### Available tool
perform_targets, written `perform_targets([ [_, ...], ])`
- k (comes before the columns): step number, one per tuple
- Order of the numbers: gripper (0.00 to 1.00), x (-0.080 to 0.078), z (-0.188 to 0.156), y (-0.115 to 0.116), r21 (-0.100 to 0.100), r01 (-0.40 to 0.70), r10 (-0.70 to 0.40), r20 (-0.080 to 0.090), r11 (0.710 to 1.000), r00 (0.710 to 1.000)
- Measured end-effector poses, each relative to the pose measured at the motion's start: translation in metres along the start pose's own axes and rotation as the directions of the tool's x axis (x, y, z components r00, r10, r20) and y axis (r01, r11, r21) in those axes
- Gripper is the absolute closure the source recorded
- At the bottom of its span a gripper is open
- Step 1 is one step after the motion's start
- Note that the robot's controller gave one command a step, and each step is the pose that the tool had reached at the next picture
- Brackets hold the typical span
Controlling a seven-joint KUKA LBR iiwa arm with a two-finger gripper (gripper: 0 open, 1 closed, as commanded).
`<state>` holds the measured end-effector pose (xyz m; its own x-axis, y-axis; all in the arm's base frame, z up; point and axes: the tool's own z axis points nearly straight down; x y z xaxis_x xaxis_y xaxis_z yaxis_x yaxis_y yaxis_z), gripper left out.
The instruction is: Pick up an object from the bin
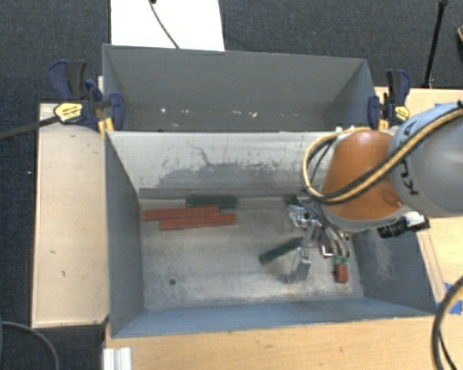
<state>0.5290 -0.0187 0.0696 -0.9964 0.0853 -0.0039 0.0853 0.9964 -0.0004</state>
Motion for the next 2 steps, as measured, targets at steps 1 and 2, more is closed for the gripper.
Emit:
perform_targets([
  [1,1.0,0.0,-0.001,0.002,-0.002,-0.004,0.004,0.0,1.0,1.0],
  [2,1.0,0.031,-0.153,0.003,0.0,0.095,-0.095,0.005,0.996,0.996],
])
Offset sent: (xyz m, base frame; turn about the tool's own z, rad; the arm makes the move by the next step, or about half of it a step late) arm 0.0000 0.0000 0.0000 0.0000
